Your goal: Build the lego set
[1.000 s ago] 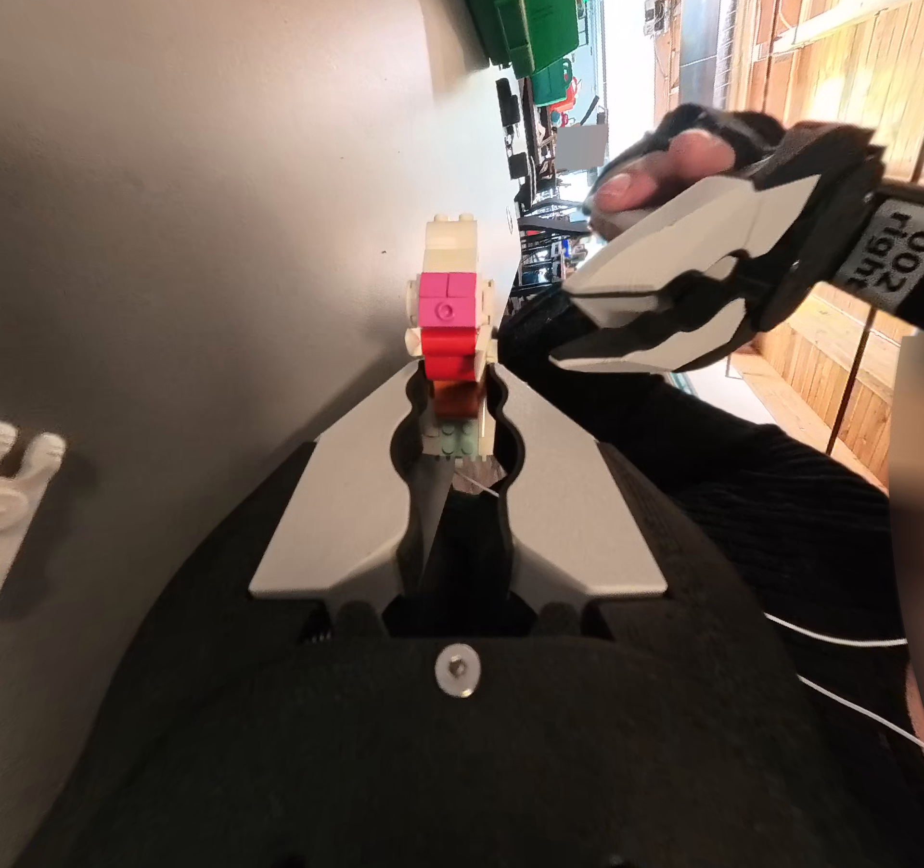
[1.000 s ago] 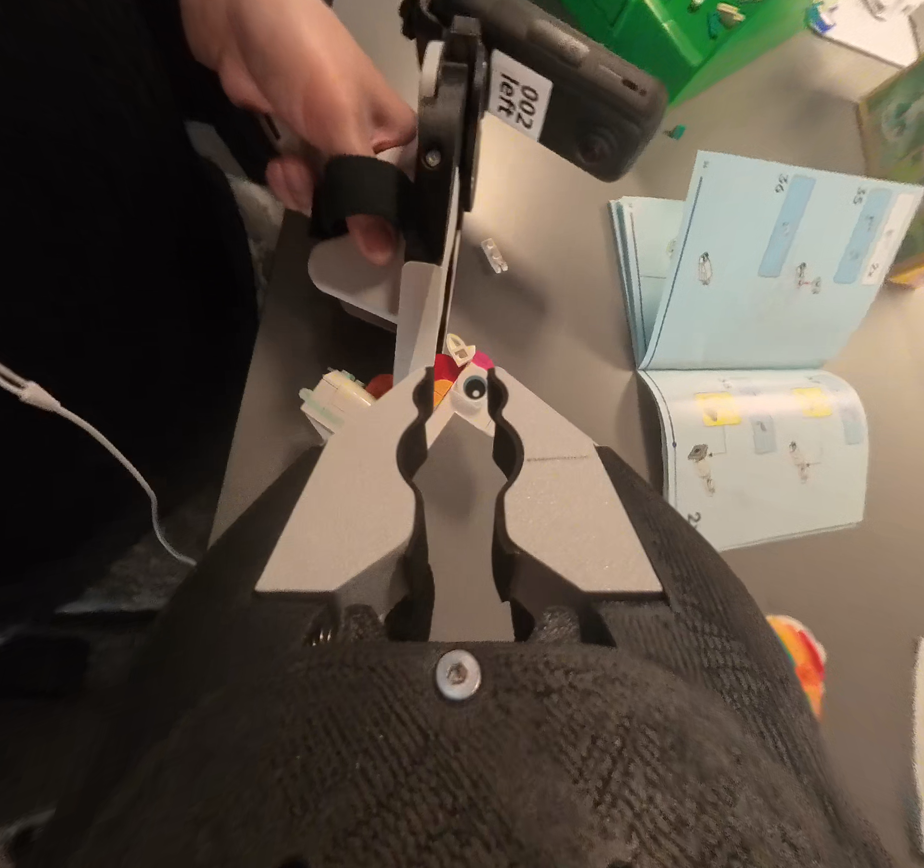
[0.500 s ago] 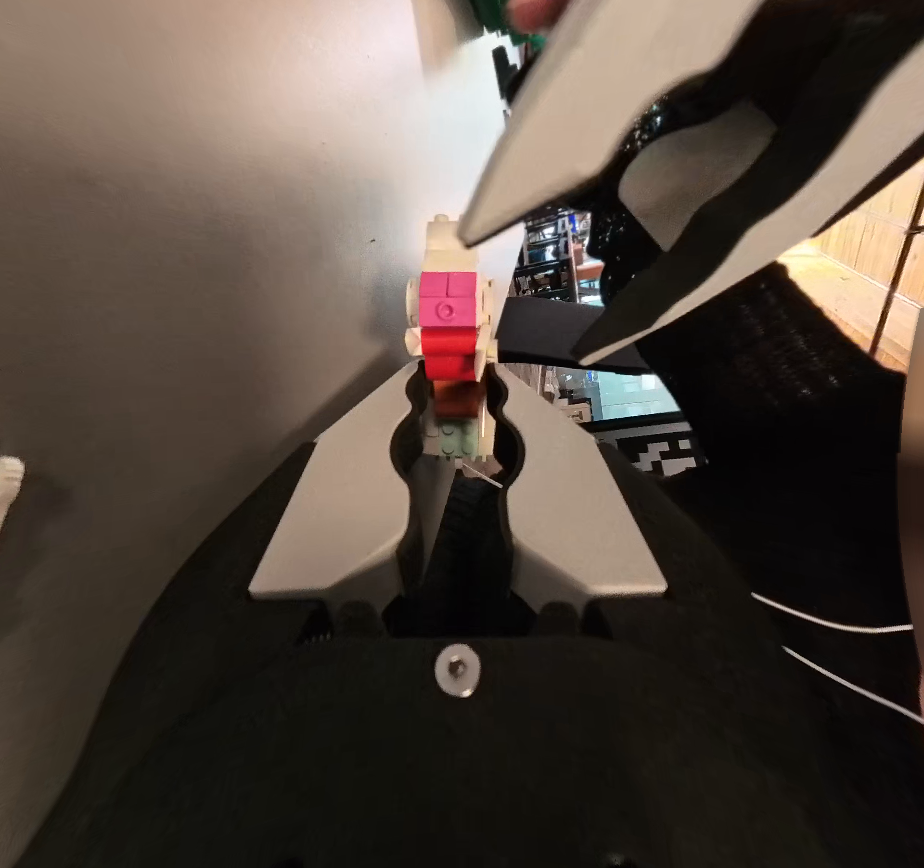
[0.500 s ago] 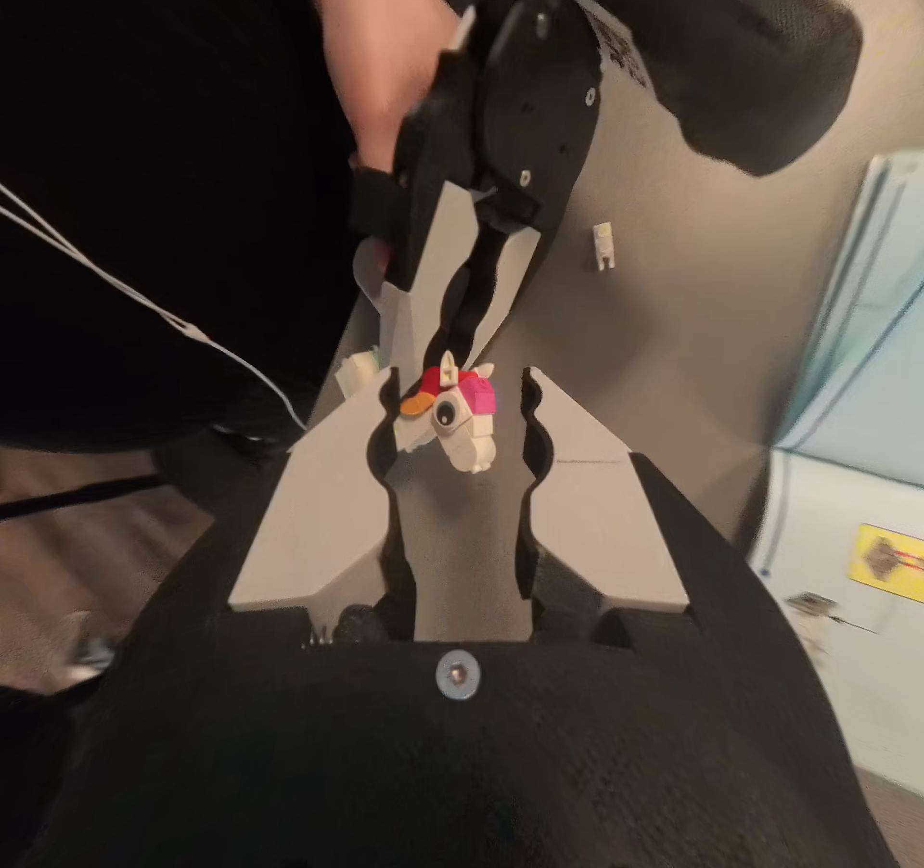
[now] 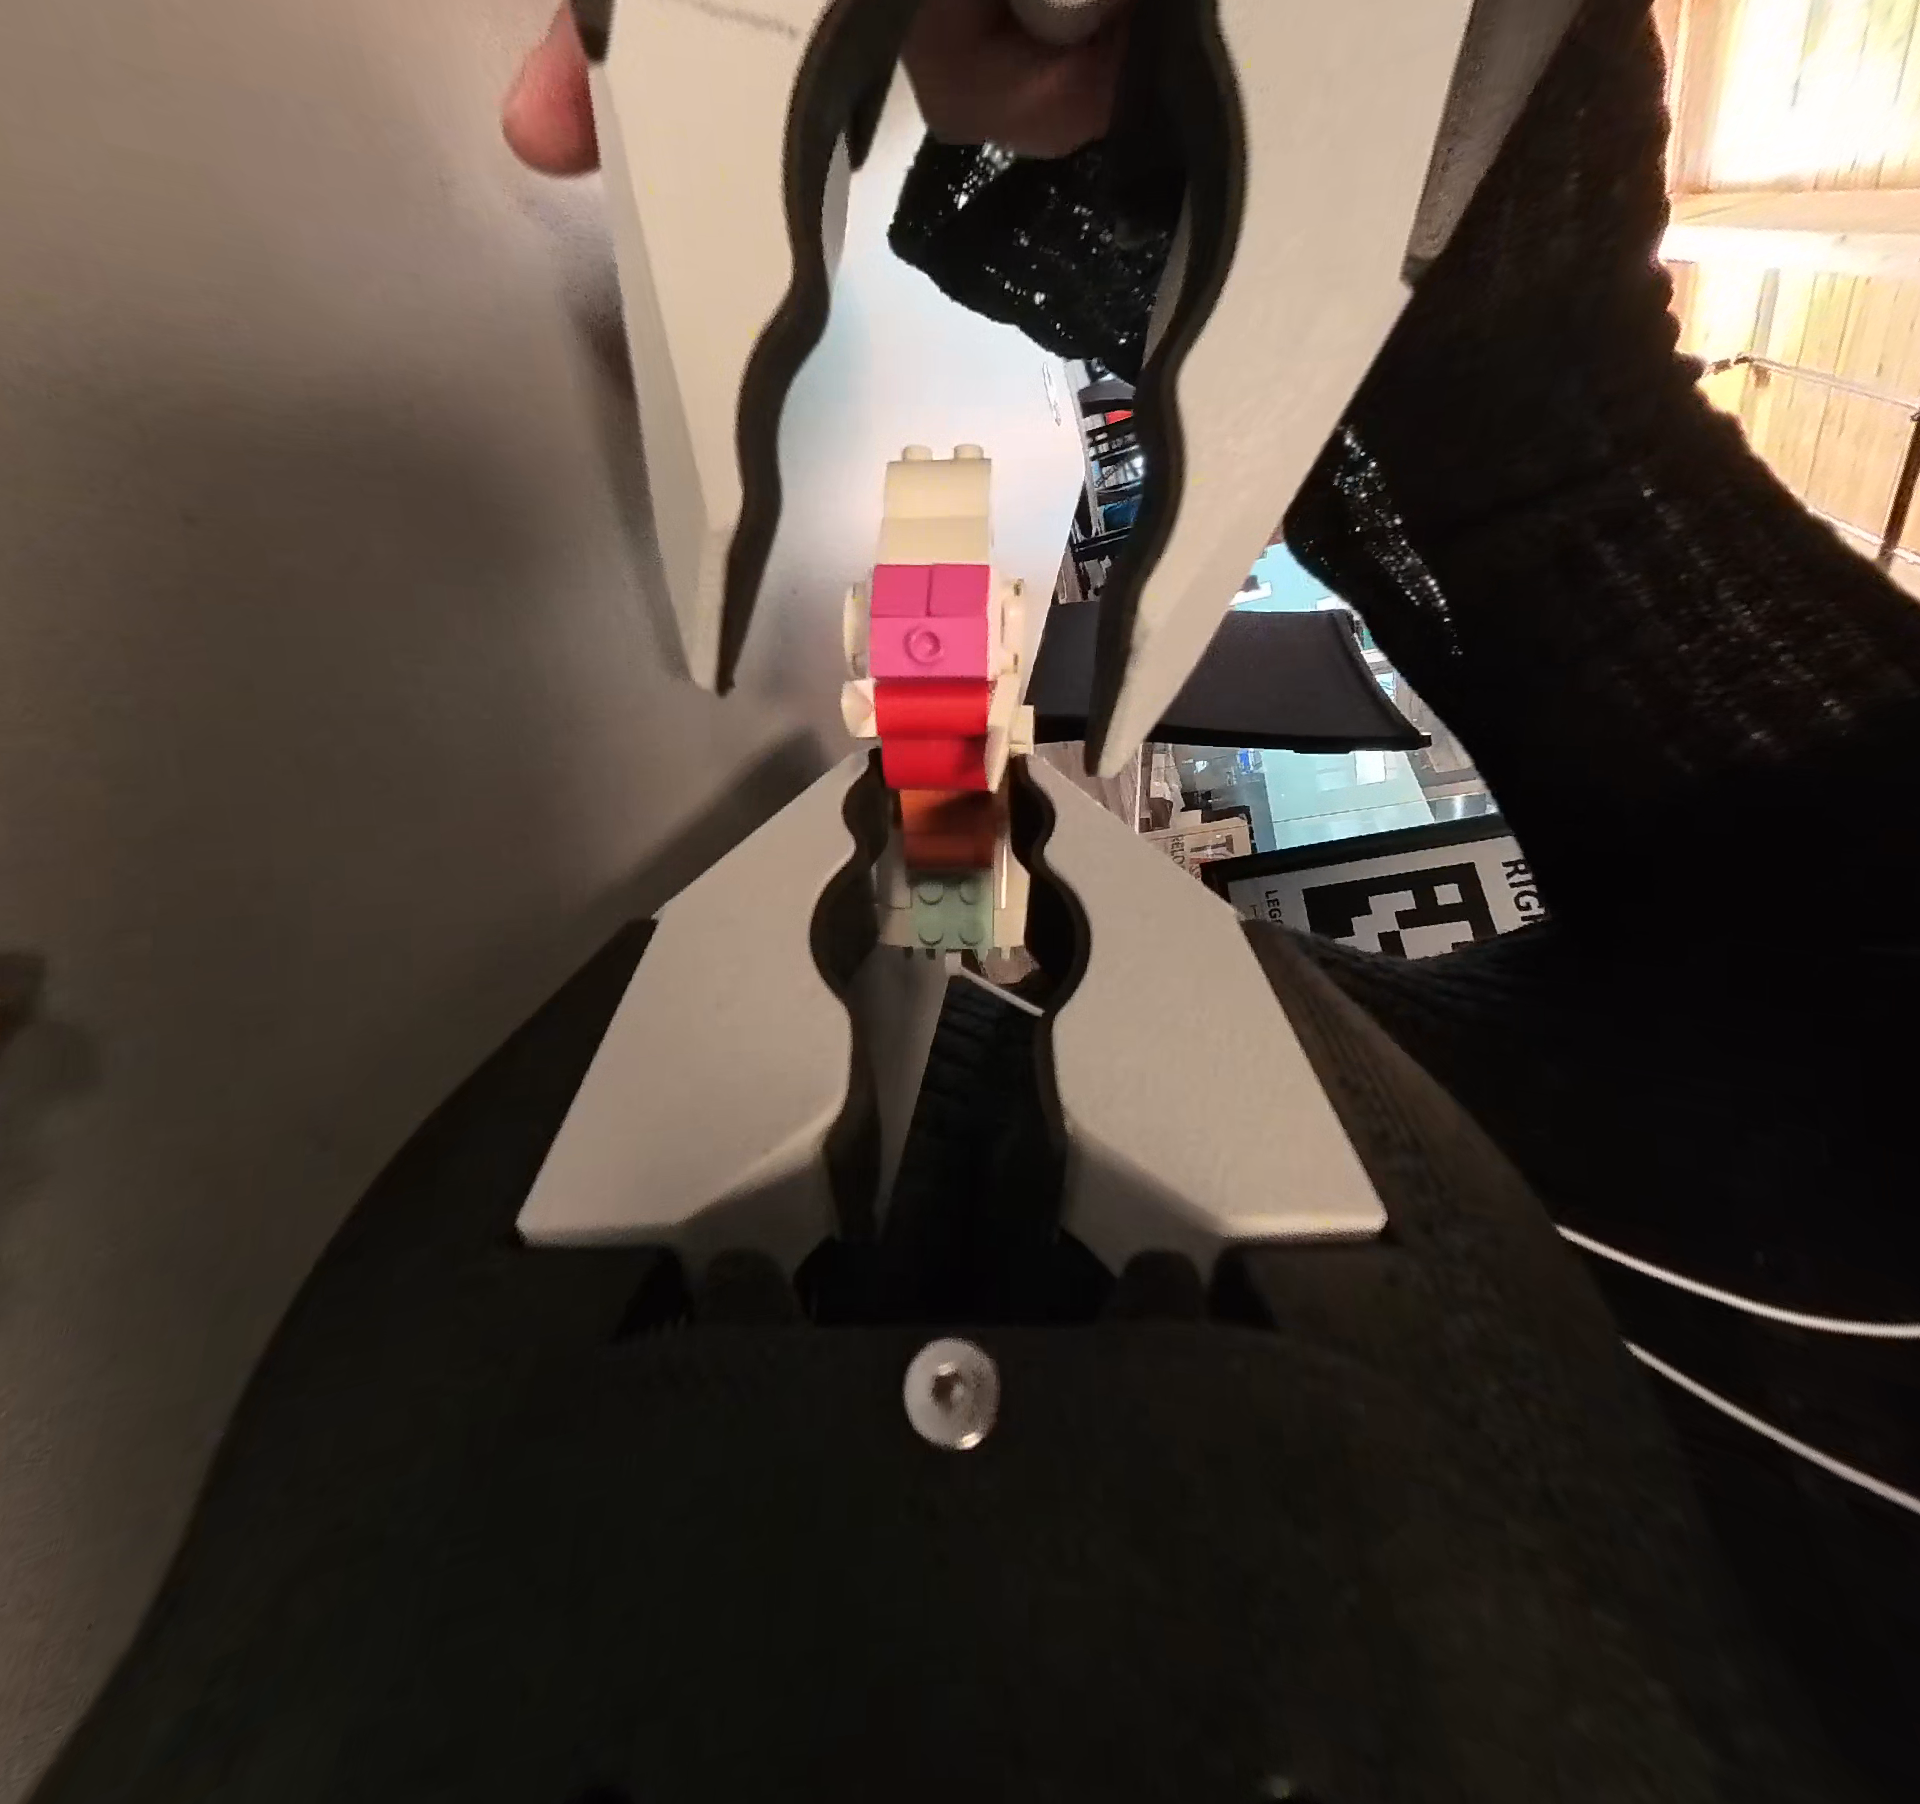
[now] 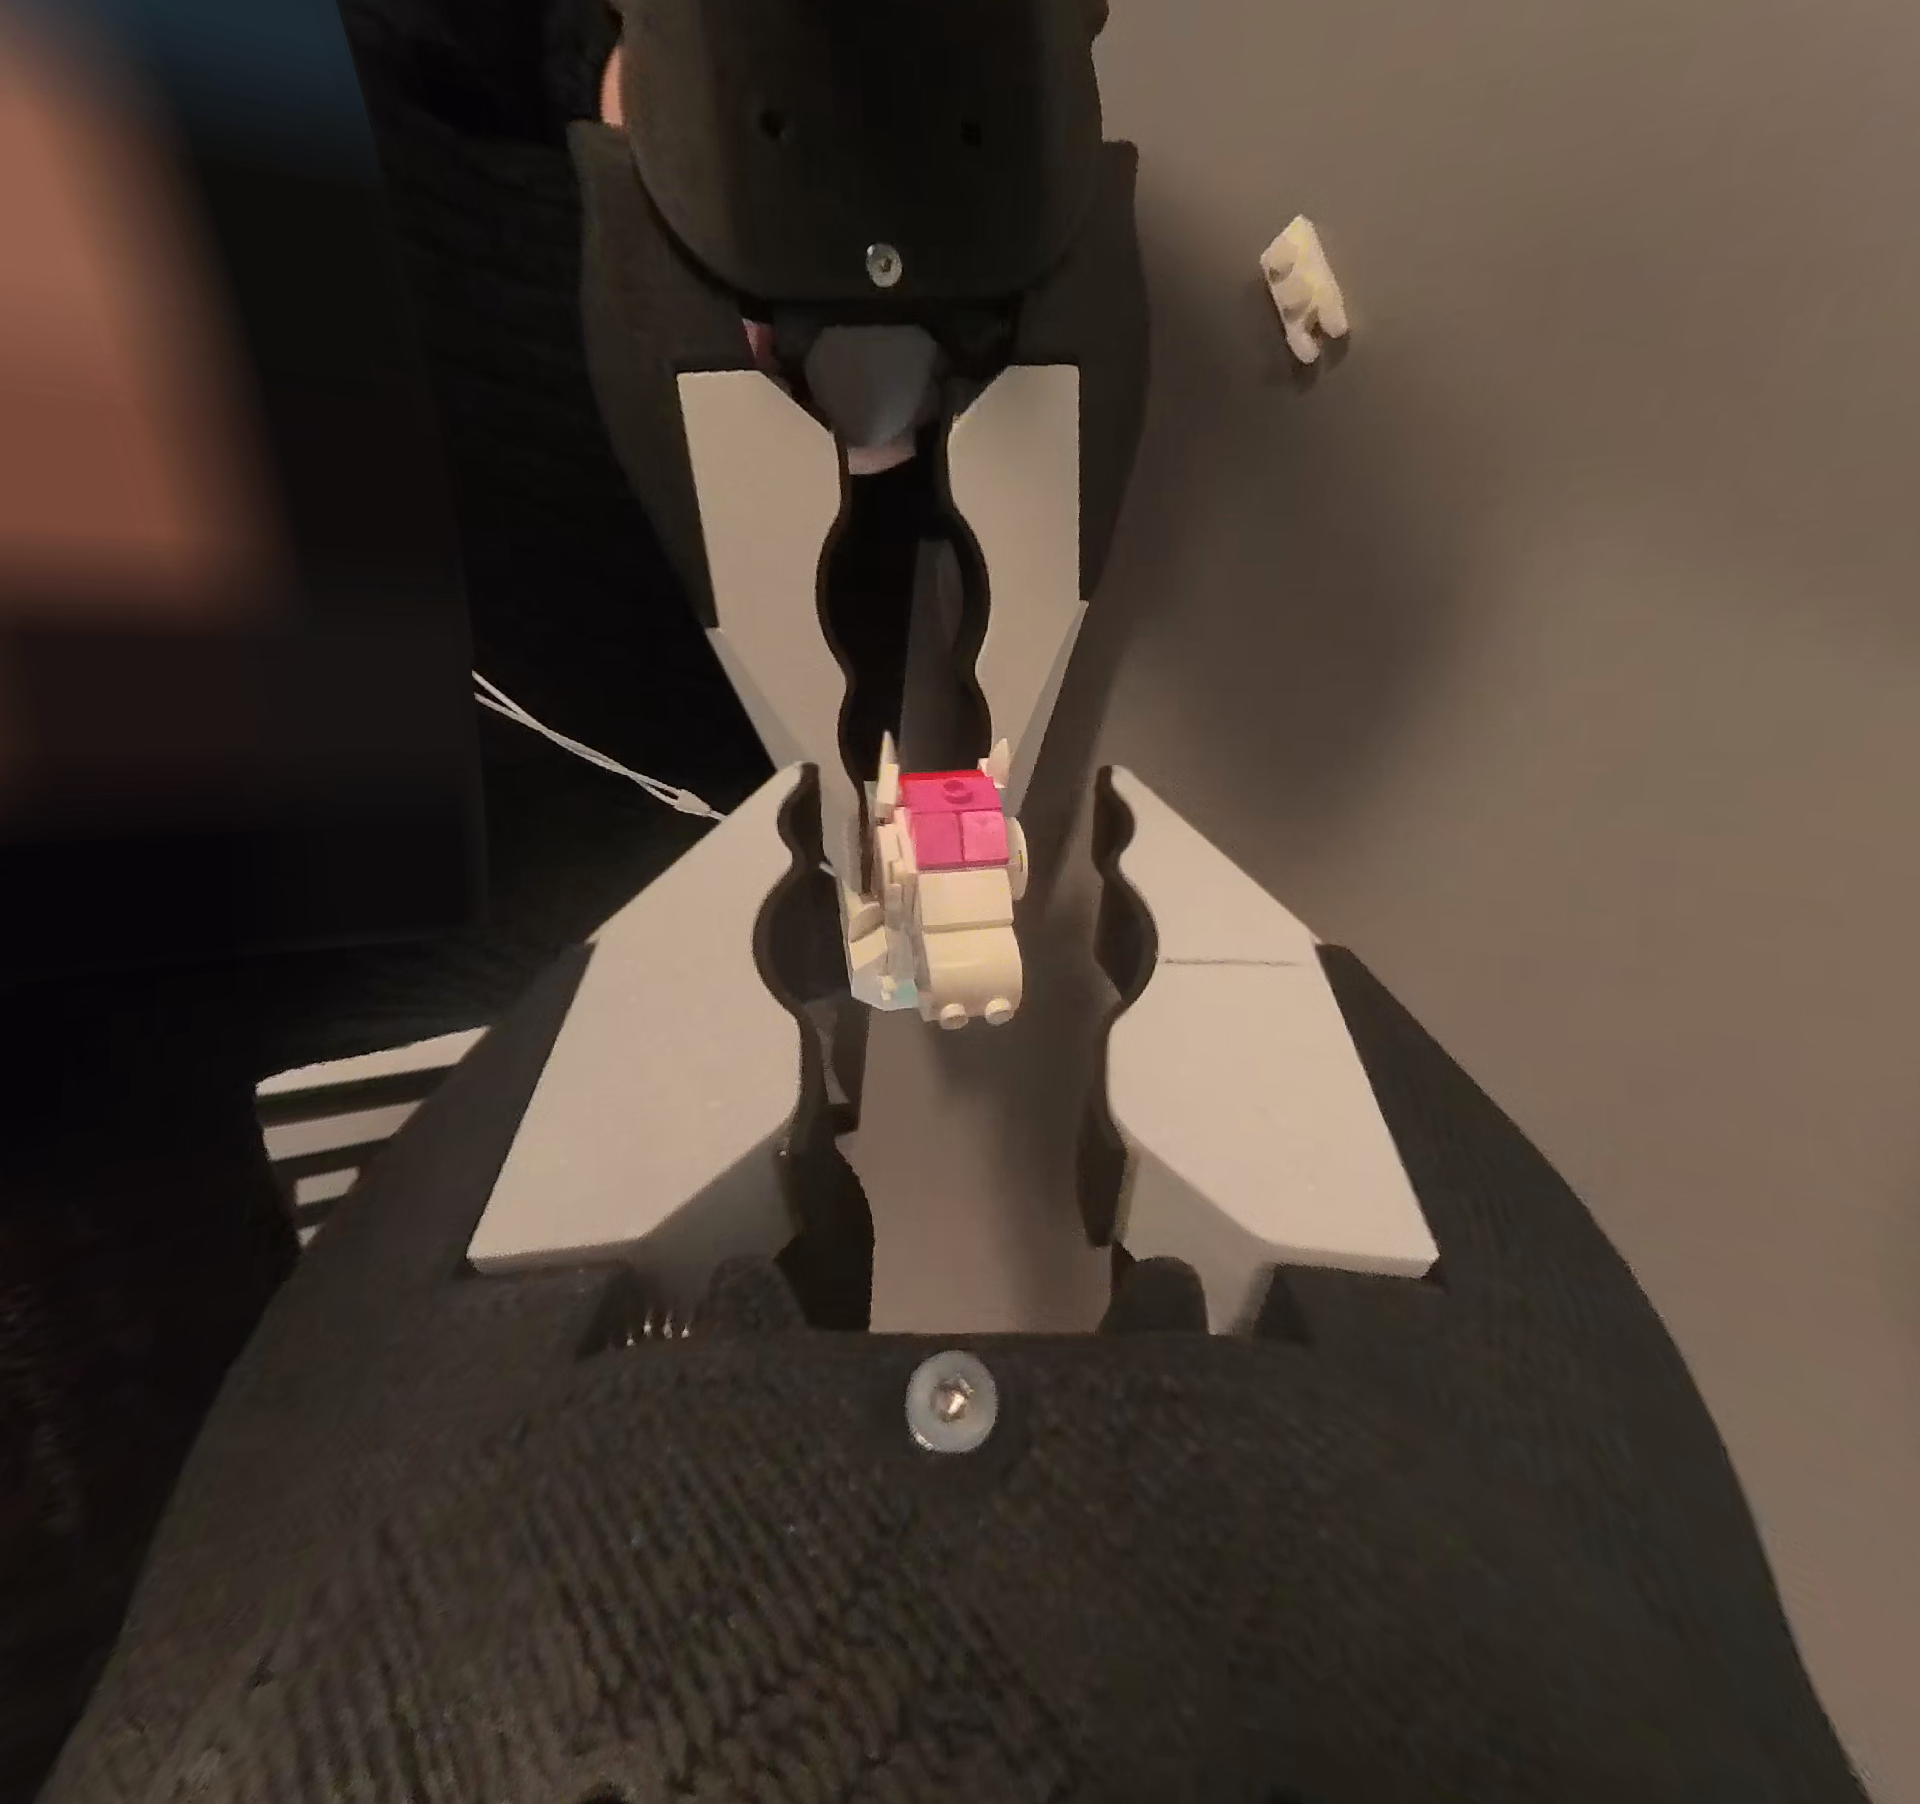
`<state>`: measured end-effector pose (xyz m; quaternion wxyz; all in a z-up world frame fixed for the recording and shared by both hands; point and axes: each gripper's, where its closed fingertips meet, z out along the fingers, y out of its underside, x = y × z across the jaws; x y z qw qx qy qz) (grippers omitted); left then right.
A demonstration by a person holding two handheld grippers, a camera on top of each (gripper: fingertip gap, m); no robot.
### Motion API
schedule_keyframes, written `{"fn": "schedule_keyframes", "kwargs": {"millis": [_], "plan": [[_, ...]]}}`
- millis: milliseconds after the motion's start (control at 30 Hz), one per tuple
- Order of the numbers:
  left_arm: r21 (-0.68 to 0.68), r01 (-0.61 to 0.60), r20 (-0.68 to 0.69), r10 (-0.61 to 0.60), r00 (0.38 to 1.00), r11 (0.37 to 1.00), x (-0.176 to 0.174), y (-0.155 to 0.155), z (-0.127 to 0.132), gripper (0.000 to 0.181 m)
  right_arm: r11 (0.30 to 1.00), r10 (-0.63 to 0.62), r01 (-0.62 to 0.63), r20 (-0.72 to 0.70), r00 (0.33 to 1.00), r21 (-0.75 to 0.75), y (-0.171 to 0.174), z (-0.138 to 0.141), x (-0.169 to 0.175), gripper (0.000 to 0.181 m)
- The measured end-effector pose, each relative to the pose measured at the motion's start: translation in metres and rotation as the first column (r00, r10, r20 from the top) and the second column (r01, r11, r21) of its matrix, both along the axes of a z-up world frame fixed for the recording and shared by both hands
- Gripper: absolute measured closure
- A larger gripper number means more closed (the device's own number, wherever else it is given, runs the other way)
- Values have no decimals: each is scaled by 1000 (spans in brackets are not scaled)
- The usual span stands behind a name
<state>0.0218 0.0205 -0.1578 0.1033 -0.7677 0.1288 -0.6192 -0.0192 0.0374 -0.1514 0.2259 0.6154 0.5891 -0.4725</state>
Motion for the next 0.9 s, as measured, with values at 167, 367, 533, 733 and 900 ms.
{"fn": "schedule_keyframes", "kwargs": {"millis": [167, 367, 533, 733, 900], "plan": [[4, 3, 0, -3, 1000, 1000, 0, 0, 0, 158, 1000, 4, -4, 15, 1000, -23, -3, -2, 1, 143], [35, -16, -9, 16, 1000, 999, -1, 1, 1, 158, 999, -40, 39, -47, 998, -23, -4, 1, -1, 158], [95, -27, -24, 29, 999, 995, -2, 1, 2, 158, 990, -139, 139, -143, 980, -7, -2, 5, 0, 158], [140, -18, -43, 24, 999, 990, -1, -1, 2, 158, 974, -227, 227, -191, 955, -25, -1, 7, 4, 159], [165, -15, -53, 24, 998, 986, 0, -2, 2, 158, 969, -248, 246, -209, 946, -36, -1, 7, 6, 159]]}}
